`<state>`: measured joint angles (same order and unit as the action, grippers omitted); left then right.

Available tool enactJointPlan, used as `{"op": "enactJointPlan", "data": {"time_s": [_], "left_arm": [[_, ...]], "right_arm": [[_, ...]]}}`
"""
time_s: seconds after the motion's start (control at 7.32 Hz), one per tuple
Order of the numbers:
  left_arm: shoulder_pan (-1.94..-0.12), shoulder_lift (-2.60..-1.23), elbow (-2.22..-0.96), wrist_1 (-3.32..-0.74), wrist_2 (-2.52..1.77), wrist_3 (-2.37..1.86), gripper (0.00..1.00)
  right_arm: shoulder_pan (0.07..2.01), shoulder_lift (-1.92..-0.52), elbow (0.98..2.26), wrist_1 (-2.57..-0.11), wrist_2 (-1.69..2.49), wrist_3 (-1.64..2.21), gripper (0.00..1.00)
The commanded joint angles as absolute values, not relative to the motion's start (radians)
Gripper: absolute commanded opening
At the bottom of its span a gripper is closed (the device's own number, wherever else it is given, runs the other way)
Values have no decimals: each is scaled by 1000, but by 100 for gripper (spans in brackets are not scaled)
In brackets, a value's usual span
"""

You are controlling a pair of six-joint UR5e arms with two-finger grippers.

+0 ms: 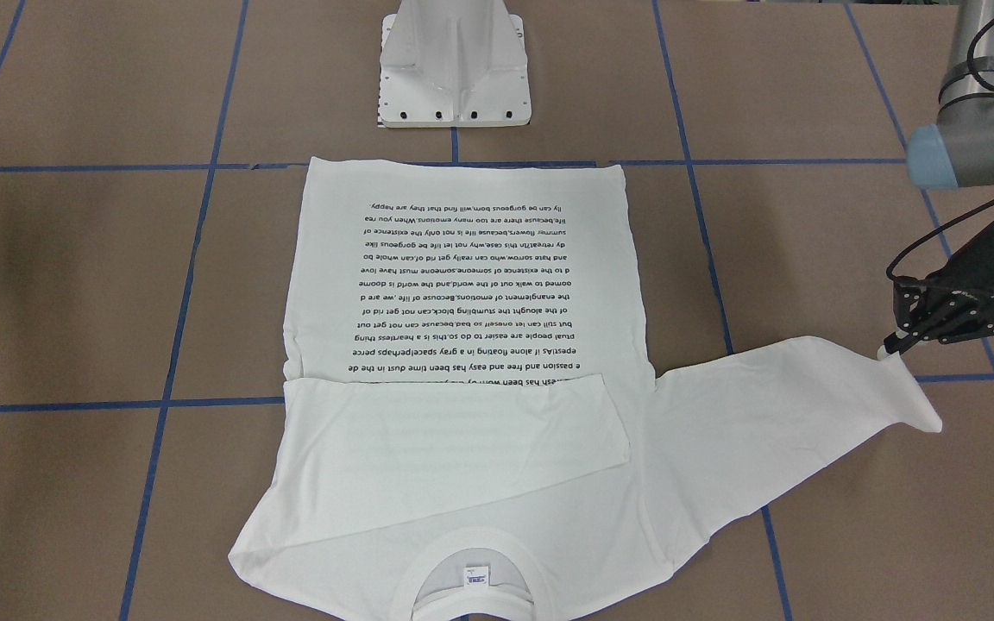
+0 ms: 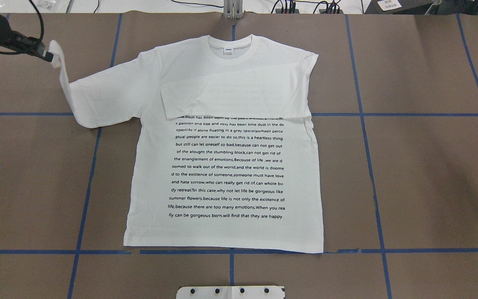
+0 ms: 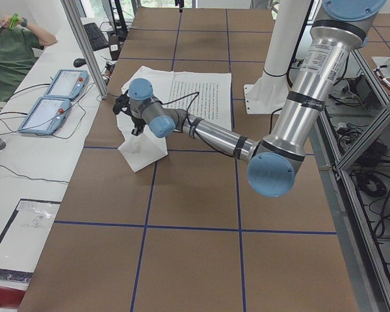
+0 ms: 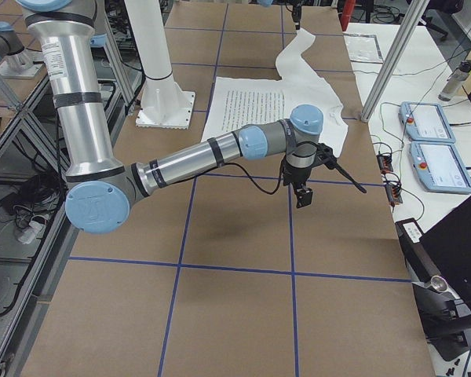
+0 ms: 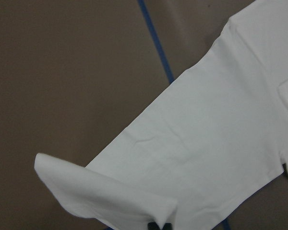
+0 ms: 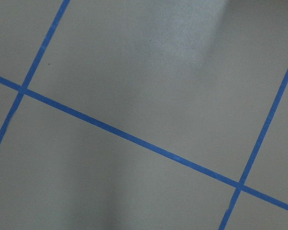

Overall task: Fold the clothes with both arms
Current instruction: 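Grasp the other sleeve cuff with the left gripper and lift it, then carry the sleeve across the shirt body with the left gripper and release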

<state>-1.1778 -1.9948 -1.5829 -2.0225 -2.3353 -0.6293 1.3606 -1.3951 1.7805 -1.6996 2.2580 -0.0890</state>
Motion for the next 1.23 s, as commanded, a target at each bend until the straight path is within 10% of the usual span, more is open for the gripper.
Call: {"op": "enactJointPlan", "data": {"time_s": [0.0,1.09], "left_arm": [[-1111,-2170,-1597,-1982,-2338,-905,0],[-692,-2443,-1433,-2138,-2071,-1215,0]], "right_arm": [[1361,-1394,1779,-1700,2258,-89,100],[1384,-1405,1782,-1700,2260,-91,100]]}}
